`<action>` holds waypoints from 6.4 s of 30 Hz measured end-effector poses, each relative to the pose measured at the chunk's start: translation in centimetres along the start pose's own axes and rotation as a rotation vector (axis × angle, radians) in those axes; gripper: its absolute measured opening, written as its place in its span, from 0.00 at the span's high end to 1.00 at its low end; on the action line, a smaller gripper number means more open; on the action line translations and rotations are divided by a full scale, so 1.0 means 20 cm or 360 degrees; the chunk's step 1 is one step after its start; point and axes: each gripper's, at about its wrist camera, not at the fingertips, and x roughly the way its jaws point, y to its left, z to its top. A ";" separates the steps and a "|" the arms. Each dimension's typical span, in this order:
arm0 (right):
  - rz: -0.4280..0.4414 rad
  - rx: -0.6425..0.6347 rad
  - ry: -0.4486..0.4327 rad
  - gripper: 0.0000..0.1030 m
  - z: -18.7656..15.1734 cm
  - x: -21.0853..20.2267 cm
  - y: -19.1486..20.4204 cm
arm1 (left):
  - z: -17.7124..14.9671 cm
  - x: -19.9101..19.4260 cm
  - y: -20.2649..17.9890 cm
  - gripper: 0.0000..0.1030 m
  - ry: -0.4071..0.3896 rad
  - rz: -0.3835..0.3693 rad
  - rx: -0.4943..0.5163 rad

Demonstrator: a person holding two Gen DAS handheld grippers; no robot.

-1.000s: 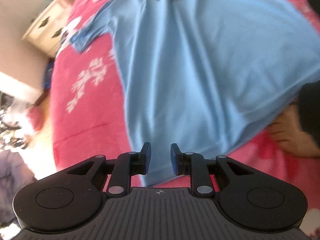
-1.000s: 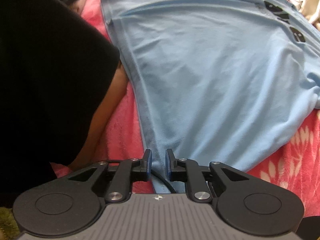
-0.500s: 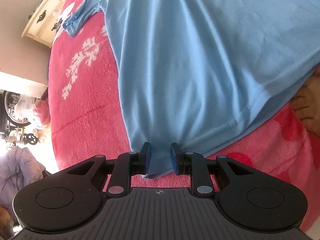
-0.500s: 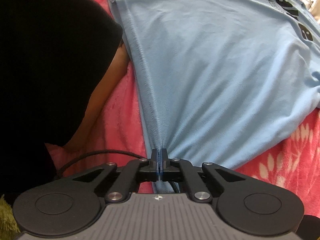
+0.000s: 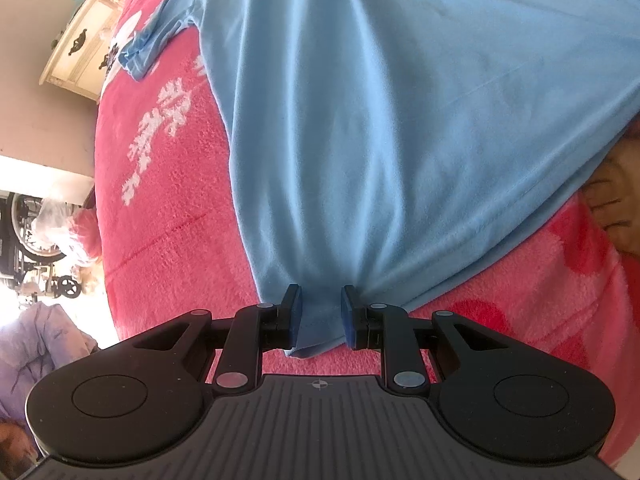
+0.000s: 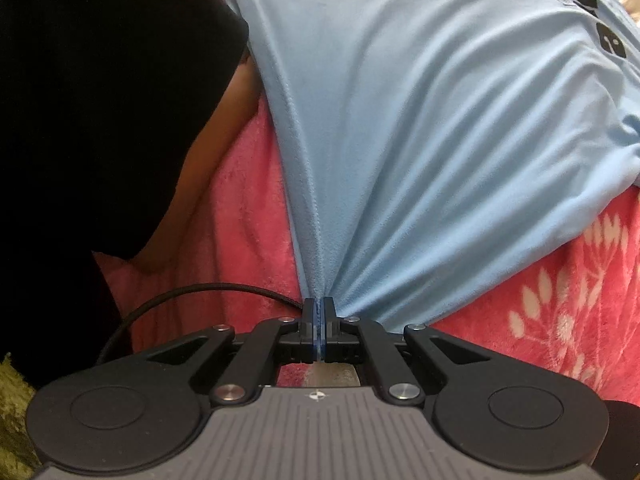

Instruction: Fold clothes

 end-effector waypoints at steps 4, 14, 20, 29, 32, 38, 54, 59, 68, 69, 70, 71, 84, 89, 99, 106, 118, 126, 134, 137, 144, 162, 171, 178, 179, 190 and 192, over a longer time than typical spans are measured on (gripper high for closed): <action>0.0020 0.0010 0.0019 0.98 0.00 0.02 -0.01 | 0.00 -0.04 0.05 0.80 -0.0039 -0.0077 -0.0087; 0.0047 0.0190 -0.0113 0.82 -0.01 -0.15 -0.07 | 0.00 -0.15 0.17 0.80 -0.0137 -0.0269 -0.0306; -0.0001 0.0490 -0.0308 0.82 0.05 -0.17 -0.22 | 0.04 -0.17 0.15 0.80 -0.0208 -0.0400 -0.0402; 0.0195 0.0800 -0.0062 0.82 -0.09 -0.04 -0.29 | -0.02 -0.08 -0.25 0.79 -0.0241 -0.0360 -0.0084; 0.0108 0.0865 -0.0235 0.80 -0.06 -0.17 -0.39 | 0.00 -0.10 -0.19 0.78 -0.0178 -0.0433 -0.0206; -0.0136 0.1145 -0.0654 0.63 -0.12 -0.45 -0.73 | 0.17 -0.24 -0.12 0.77 -0.0309 -0.0374 -0.0168; -0.0022 0.2459 -0.0804 0.47 -0.56 -0.34 -1.75 | 1.34 -0.19 -0.72 0.66 -0.0646 -0.0752 0.0067; -0.0031 0.2554 -0.0861 0.48 -0.57 -0.24 -1.82 | 1.34 -0.17 -0.80 0.67 -0.0711 -0.0701 0.0007; -0.0475 0.1997 -0.1060 0.96 -0.49 -0.45 -1.75 | 1.29 -0.24 -0.86 1.00 -0.0816 -0.0702 0.0010; -0.0548 0.1943 -0.1059 0.96 -0.48 -0.48 -1.75 | 1.29 -0.25 -0.87 1.00 -0.0823 -0.0711 0.0020; -0.0631 0.1873 -0.1047 0.96 -0.47 -0.51 -1.74 | 1.28 -0.25 -0.87 1.00 -0.0825 -0.0719 0.0021; -0.0712 0.1802 -0.1033 0.96 -0.45 -0.54 -1.74 | 1.28 -0.26 -0.88 1.00 -0.0825 -0.0728 0.0017; -0.0759 0.1844 -0.0707 0.75 -0.40 -0.35 -1.88 | 1.26 -0.28 -0.92 0.94 -0.0779 -0.0761 0.0050; -0.0698 0.1908 -0.0874 0.71 -0.51 -0.49 -1.81 | 1.23 -0.27 -0.92 0.94 -0.0785 -0.0819 0.0039; -0.0461 0.1644 -0.1029 0.52 -0.37 -0.61 -1.96 | 1.19 -0.27 -0.92 0.93 -0.0673 -0.1140 0.0119; -0.0327 0.1372 -0.1004 0.52 -0.15 -0.47 -2.16 | 1.13 -0.26 -0.75 0.83 -0.0689 -0.1194 0.0161; 0.0019 0.1189 -0.1072 0.52 0.24 -0.27 -2.36 | 1.38 -0.14 -0.27 0.76 -0.0381 -0.1181 0.0119; -0.0264 0.0953 -0.0986 0.97 0.38 -0.24 -2.25 | 1.55 -0.01 -0.32 0.74 -0.0439 -0.1240 0.0094; -0.0728 0.0704 -0.0909 0.94 0.55 -0.11 -2.15 | 1.47 -0.01 -0.41 0.72 -0.0621 -0.1052 0.0058; -0.0689 0.0909 -0.1056 0.85 0.43 -0.21 -2.19 | 1.46 0.00 -0.43 0.69 -0.0659 -0.1035 -0.0014; -0.0508 0.1415 -0.1111 0.60 -0.03 -0.54 -2.27 | 1.45 0.00 -0.43 0.64 -0.0703 -0.1036 -0.0195; -0.0444 0.1283 -0.0807 0.98 -0.12 -0.32 -2.25 | 1.61 -0.08 -0.50 0.64 -0.0832 -0.1029 -0.0332; -0.0358 0.1961 -0.1128 0.62 -0.49 -0.51 -2.24 | 1.78 -0.02 -0.55 0.64 -0.0927 -0.1031 -0.0296; -0.0100 0.2090 -0.0703 0.47 -0.55 -0.41 -1.96 | 1.79 0.00 -0.59 0.64 -0.0970 -0.1060 -0.0264; -0.0077 0.2113 -0.0676 0.47 -0.56 -0.38 -1.93 | 1.79 -0.01 -0.59 0.64 -0.0976 -0.1063 -0.0261; 0.0240 0.2256 -0.0889 0.94 -0.72 -0.34 -1.85 | 1.76 -0.08 -0.66 0.64 -0.1114 -0.0907 -0.0099; 0.0349 0.2334 -0.0988 0.94 -0.75 -0.37 -1.87 | 1.78 -0.09 -0.69 0.64 -0.1140 -0.0861 -0.0071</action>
